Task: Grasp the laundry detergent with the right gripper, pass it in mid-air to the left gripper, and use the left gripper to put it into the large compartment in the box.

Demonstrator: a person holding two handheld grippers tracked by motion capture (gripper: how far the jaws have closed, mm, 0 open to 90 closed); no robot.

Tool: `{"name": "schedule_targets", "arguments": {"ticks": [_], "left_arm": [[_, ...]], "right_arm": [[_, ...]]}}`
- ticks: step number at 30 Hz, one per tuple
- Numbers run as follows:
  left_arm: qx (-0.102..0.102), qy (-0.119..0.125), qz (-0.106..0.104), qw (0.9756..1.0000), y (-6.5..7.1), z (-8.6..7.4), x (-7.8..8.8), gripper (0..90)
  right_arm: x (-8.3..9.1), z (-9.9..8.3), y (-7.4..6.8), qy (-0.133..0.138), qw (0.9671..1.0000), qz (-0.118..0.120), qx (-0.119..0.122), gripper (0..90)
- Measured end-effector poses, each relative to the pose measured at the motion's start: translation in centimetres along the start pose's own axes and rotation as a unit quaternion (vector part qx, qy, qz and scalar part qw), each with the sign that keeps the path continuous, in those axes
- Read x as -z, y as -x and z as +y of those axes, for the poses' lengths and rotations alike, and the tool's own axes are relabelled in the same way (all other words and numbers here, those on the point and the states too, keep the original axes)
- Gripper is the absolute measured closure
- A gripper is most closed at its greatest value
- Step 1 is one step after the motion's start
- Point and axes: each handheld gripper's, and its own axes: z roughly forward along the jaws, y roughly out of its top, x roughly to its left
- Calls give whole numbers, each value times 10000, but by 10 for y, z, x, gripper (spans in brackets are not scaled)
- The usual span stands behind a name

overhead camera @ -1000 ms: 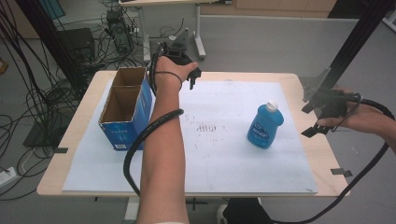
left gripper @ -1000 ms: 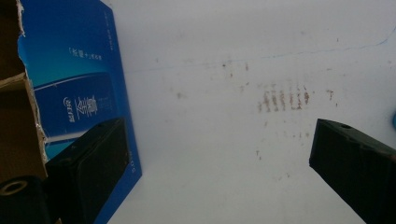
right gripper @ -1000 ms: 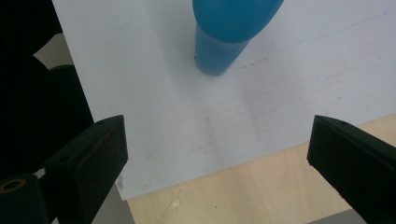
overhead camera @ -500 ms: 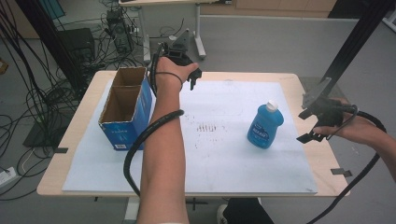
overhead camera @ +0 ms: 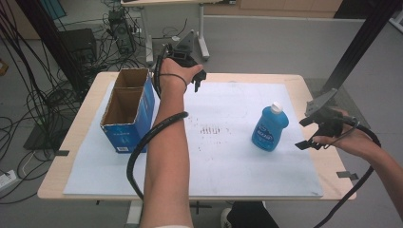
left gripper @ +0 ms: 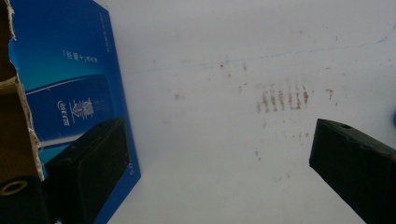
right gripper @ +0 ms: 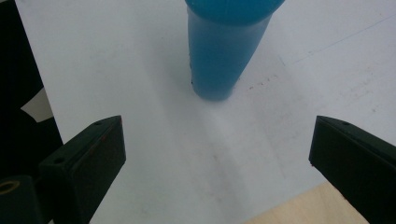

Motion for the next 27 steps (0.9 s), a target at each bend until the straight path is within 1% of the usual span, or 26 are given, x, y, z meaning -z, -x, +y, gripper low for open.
{"name": "schedule_targets", "arguments": {"ticks": [2, 3, 4, 9, 11, 13, 19, 25, 27], "left_arm": [[3, 3, 6, 10000, 0, 0, 0, 55], [13, -2, 4, 10000, 0, 0, 0, 55], [12, -7, 5, 10000, 0, 0, 0, 55], [6, -16, 10, 10000, 1, 1, -1, 55], [-9, -11, 9, 10000, 1, 1, -1, 55], [-8, -6, 13, 10000, 1, 1, -1, 55], [-10, -17, 2, 10000, 0, 1, -2, 56], [-1, -30, 1, 10000, -1, 0, -3, 55], [1, -31, 0, 10000, -2, 0, -4, 55]], "right_arm": [[-3, -2, 0, 73, 10000, -12, -14, 36], [-4, -2, -1, 108, 9999, -3, -69, 36], [-6, -3, 0, 146, 9999, -20, -44, 36], [-12, -5, -1, 329, 9994, -51, -107, 35], [-16, -6, -3, 427, 9989, -80, -166, 35], [-18, -7, -3, 460, 9987, -94, -178, 35], [-28, -9, -5, 662, 9973, -161, -256, 34], [-34, -10, -7, 804, 9961, -186, -321, 33], [-37, -11, -8, 886, 9952, -225, -353, 32]]}}
